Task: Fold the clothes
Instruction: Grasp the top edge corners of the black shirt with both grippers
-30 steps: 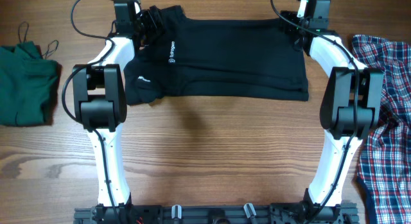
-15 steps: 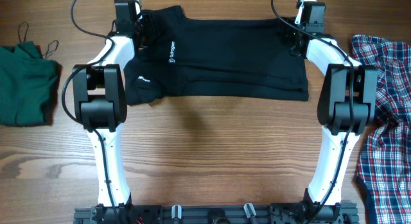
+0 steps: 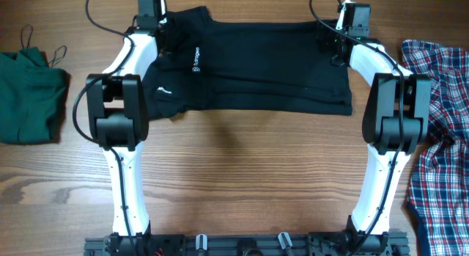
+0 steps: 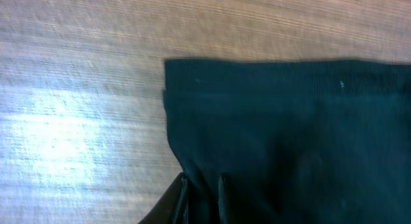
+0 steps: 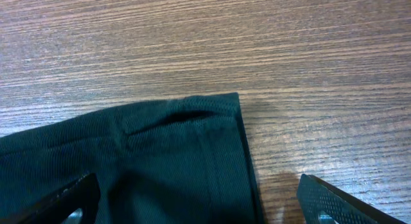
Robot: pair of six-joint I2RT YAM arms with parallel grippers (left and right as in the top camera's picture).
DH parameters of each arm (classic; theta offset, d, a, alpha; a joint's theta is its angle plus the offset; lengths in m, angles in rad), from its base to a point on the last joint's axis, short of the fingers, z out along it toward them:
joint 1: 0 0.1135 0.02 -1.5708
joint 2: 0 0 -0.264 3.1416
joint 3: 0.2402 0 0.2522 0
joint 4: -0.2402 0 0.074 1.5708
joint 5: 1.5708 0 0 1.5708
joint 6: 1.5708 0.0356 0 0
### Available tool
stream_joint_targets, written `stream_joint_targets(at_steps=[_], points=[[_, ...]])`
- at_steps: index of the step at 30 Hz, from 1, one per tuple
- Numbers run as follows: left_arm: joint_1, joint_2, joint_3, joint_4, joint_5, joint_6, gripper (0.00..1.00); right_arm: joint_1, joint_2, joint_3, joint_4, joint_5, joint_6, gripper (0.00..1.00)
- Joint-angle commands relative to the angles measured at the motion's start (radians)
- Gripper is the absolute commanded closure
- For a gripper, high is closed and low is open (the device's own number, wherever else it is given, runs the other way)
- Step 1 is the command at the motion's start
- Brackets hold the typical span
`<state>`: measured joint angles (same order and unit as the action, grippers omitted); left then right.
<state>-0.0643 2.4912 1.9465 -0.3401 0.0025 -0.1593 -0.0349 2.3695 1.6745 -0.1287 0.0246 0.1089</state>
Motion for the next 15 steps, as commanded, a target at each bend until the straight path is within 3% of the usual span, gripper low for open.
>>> stream_joint_targets(at_steps=[1,4,7,8,9,15], points=[[-0.007,0.043,0.088,-0.138,-0.046,0.033,0.84,-0.005,-0.01,0.001,-0.046,-0.01,-0.032,0.01],[-0.007,0.042,0.192,-0.268,-0.078,0.048,0.84,-0.005,-0.071,0.001,-0.075,-0.01,-0.058,0.0],[-0.007,0.036,0.219,-0.291,-0.124,0.048,0.8,-0.005,-0.125,0.001,-0.074,-0.01,-0.071,0.01],[-0.007,0.036,0.219,-0.285,-0.125,0.048,0.73,-0.005,-0.132,0.001,-0.056,-0.01,-0.084,0.01],[-0.006,0.036,0.219,-0.274,-0.125,0.048,0.54,-0.005,-0.132,0.001,-0.028,-0.01,-0.095,0.01],[-0.001,0.051,0.219,-0.177,-0.121,0.02,0.47,-0.005,-0.122,0.001,0.048,-0.025,-0.109,0.0]])
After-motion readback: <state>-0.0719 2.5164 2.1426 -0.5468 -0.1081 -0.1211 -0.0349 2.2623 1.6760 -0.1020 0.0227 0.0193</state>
